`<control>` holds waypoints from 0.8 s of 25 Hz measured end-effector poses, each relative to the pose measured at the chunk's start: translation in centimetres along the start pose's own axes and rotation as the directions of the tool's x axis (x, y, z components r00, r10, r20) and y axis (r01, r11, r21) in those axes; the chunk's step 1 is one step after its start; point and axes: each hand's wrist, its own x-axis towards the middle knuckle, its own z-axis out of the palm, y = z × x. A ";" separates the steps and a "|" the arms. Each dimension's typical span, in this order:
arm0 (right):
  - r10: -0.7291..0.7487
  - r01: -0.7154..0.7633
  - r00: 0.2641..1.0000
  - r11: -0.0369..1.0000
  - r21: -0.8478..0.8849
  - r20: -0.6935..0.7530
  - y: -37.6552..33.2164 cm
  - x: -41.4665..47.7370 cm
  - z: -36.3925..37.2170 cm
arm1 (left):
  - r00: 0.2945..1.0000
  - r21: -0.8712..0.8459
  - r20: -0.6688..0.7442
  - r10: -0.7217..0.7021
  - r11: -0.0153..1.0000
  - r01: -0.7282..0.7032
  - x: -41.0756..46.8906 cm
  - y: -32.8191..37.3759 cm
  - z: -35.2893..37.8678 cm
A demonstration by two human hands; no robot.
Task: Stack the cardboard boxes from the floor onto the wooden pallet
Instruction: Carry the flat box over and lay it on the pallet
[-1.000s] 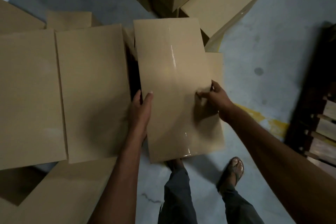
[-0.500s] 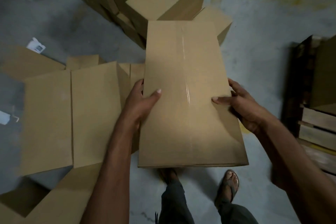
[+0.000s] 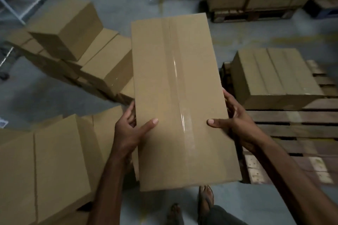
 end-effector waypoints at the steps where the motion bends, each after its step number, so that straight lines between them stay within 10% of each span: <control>1: -0.024 0.025 0.999 1.000 0.017 -0.044 -0.4 -1.7 -0.9 | 0.999 -0.008 0.022 0.034 0.999 -0.033 -0.5 0.9 1.1; 20: -0.042 0.136 0.737 0.987 0.088 -0.674 3.0 -29.7 -30.4 | 0.708 -0.062 0.678 0.197 0.975 -0.212 -12.2 11.5 37.1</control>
